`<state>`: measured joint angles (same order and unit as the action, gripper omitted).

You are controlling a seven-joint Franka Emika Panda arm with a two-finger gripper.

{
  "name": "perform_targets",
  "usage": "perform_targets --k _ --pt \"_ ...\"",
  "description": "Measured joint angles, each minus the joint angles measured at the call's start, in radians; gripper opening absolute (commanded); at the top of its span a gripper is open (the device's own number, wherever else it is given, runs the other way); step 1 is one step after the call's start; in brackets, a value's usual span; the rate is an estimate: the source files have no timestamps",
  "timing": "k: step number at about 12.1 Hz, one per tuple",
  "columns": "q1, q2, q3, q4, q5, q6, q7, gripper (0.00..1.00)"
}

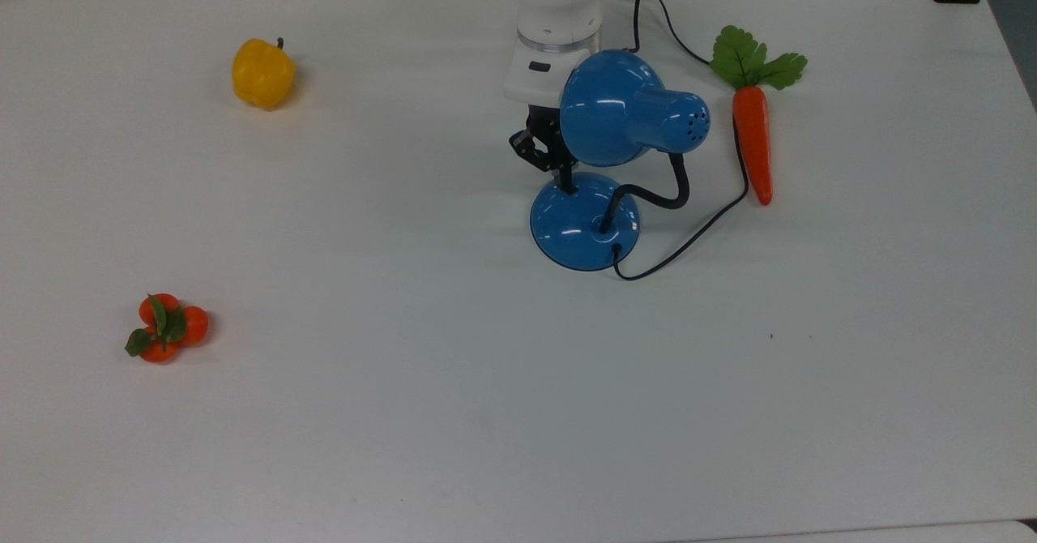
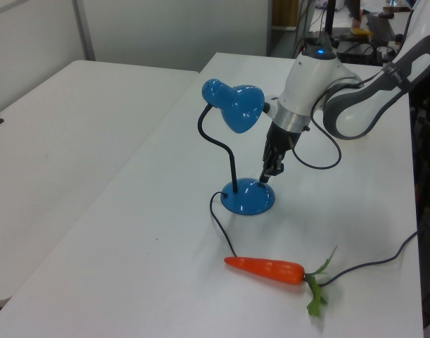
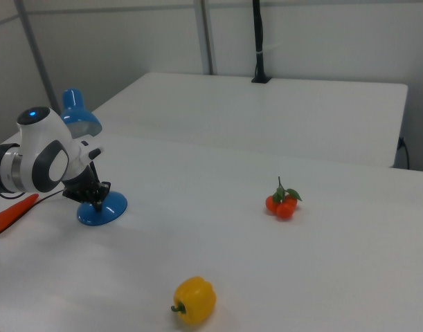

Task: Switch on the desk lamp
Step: 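Press down on the lamp base switch with the gripper tips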

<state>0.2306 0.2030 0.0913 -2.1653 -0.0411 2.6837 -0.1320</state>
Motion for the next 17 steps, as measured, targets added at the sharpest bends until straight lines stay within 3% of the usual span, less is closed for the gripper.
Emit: perform_targets --k 17 --pt "0.001 0.024 0.007 0.031 0.000 0.001 0.000 0.00"
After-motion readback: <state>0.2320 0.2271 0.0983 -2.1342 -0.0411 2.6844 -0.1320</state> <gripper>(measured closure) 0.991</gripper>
